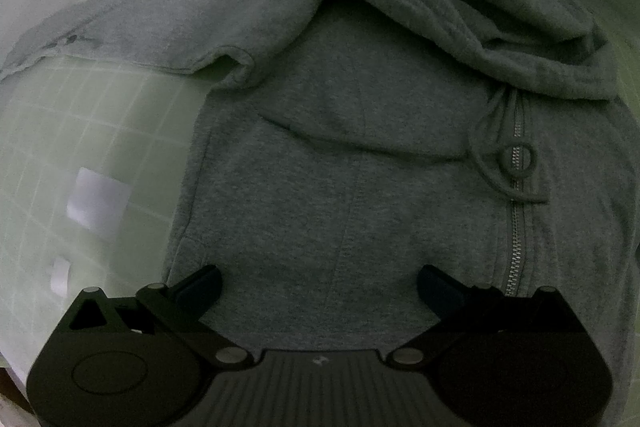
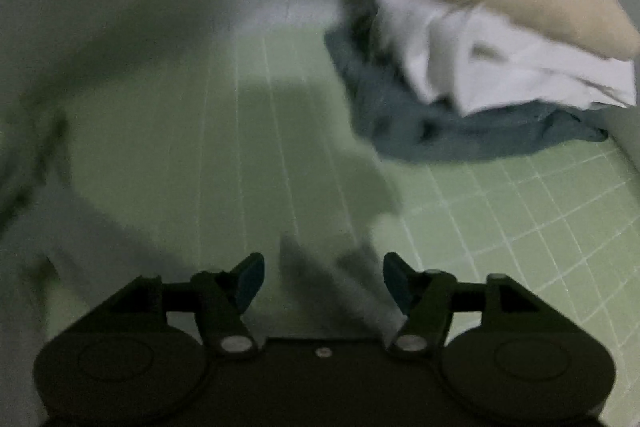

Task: Fold clothes

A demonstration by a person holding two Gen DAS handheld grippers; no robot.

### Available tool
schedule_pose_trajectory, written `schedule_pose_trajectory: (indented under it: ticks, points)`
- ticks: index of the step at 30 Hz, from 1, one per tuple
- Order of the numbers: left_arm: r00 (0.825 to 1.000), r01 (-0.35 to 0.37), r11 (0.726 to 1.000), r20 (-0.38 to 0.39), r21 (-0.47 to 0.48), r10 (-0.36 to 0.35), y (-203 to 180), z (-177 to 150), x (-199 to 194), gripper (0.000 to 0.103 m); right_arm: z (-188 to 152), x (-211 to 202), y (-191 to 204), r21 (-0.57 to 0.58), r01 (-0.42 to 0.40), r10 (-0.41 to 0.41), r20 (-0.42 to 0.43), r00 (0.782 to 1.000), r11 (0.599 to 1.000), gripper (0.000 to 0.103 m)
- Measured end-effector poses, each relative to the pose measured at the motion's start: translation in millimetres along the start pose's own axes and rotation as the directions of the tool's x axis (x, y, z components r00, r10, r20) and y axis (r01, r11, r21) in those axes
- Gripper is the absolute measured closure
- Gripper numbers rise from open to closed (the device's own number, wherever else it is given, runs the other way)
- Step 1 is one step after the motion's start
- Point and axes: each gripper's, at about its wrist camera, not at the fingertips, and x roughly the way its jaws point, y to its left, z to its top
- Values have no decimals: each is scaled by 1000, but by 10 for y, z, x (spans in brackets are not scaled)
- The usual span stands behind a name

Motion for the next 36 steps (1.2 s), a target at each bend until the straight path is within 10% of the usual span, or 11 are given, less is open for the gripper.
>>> schedule_pose_trajectory:
  ticks: [4,6,8,13,16,21,25,27,31,36]
  points:
    - [1000,1,1000,4,1,-1,-25,-14,0,0,-25,86,-2,0,59,-59,-19,998,998,57]
    - [1000,2,1000,2,2,-2,-31,-7,11,0,1,-52,-128,69,30,-34,50,998,997,97]
    - [1000,3,1000,1,4,-3,-38,0,22,0,38,-308,-302,165,29,-59,178,982,986,98]
    - [1000,4,1000,2,8,-4,-39,-7,37,0,-119,-1119,-946,441,-213,-89,572,816,872,98]
    - [1000,5,1000,5,10,-5,7,-1,0,0,-376,-1289,-1279,551,-238,-182,600,779,800,98]
    - [1000,5,1000,5,10,-5,11,9,13,0,-917,-998,-1634,716,-1,-323,316,892,698,98]
    - [1000,3,1000,0,9,-3,-21,42,0,0,-1129,-837,-1619,784,89,-334,156,929,614,95]
    - [1000,4,1000,-5,11,-4,4,61,-19,0,-1051,-759,-1544,771,232,-386,19,922,592,70]
    - [1000,5,1000,-6,12,-4,53,82,-14,0,-765,-743,-1127,616,396,-514,17,858,681,36]
    - [1000,4,1000,2,8,-4,57,87,-9,0,-387,-552,-466,470,240,-333,125,935,849,20]
